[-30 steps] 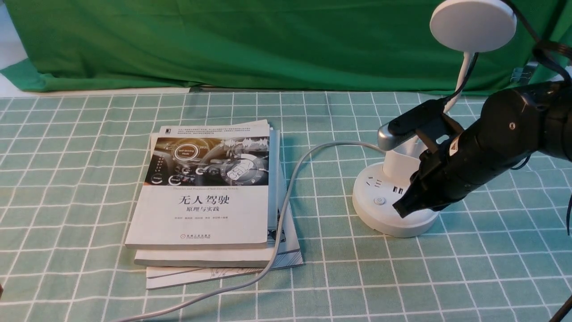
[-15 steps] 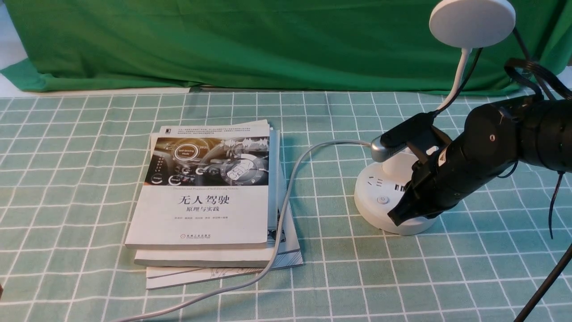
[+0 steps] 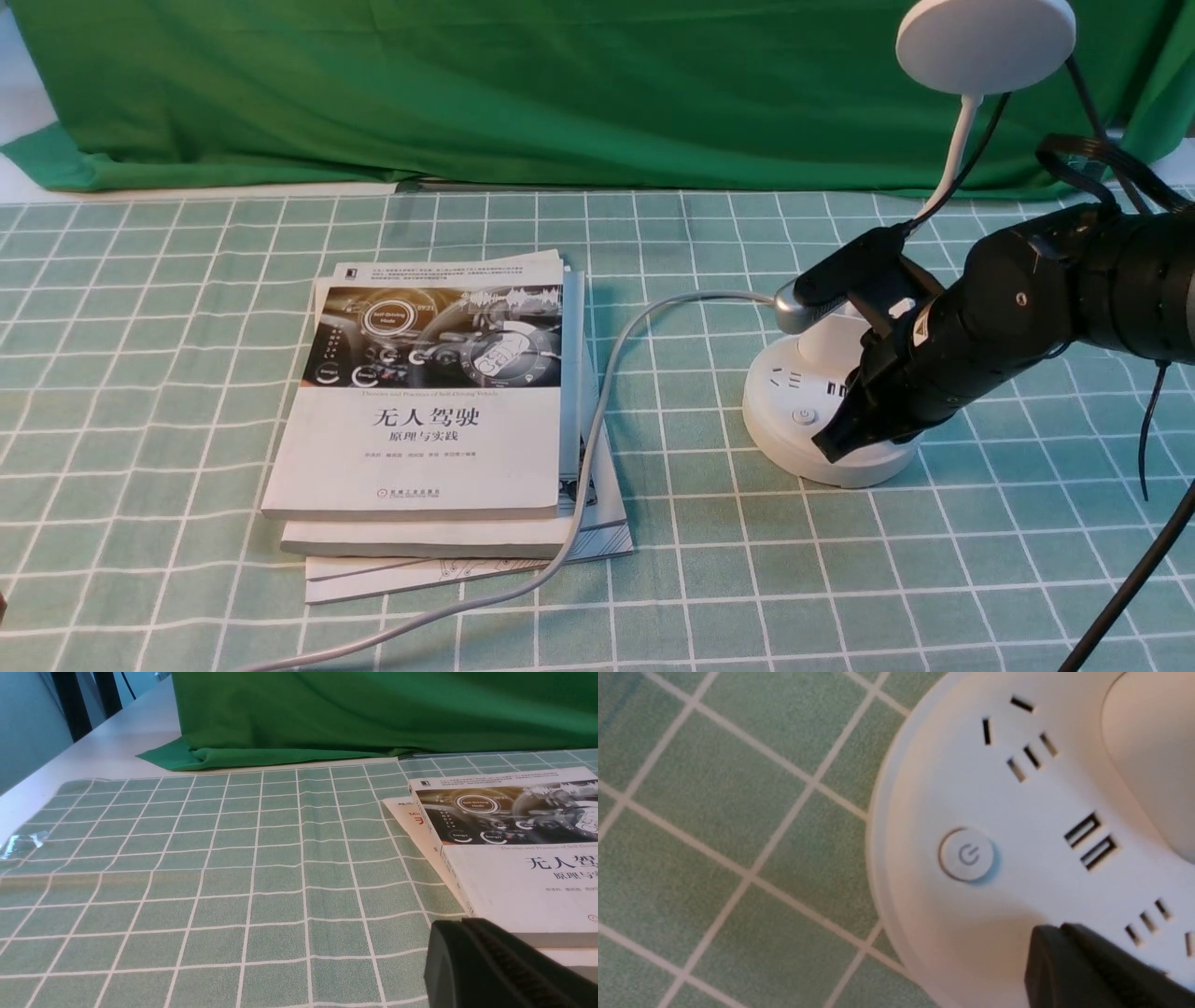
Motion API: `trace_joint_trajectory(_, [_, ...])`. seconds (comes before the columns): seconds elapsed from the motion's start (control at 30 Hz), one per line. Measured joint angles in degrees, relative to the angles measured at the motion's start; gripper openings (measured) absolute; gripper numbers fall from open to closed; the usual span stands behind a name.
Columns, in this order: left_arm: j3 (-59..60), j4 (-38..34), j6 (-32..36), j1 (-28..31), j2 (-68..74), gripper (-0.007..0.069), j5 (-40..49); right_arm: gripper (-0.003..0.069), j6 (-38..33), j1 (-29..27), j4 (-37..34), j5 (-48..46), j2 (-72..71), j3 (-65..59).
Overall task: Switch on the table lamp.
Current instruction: 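Press the button on the base of the white desk lamp with the right gripper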
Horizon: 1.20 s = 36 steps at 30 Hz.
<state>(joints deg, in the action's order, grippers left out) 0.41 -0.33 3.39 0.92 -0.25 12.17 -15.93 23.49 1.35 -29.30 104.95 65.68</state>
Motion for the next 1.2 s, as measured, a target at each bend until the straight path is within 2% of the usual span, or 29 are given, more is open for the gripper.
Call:
trace_joint_trajectory(0.27, [0.00,0.00,0.00,0.00,0.00,0.0021,0.00,0.0030,2.36,0.00,4.07,0.27,0.18,0.00])
trace_joint_trajectory(0.97, [0.00,0.00,0.00,0.00,0.00,0.0021,0.00,0.0031,2.82,0.68,5.27,-1.28,1.96,1.18])
trace_joint_trajectory(1.2, [0.00,0.00,0.00,0.00,0.00,0.0021,0.00,0.0034,6.21,0.87,5.11,-4.34,-4.41,-0.91])
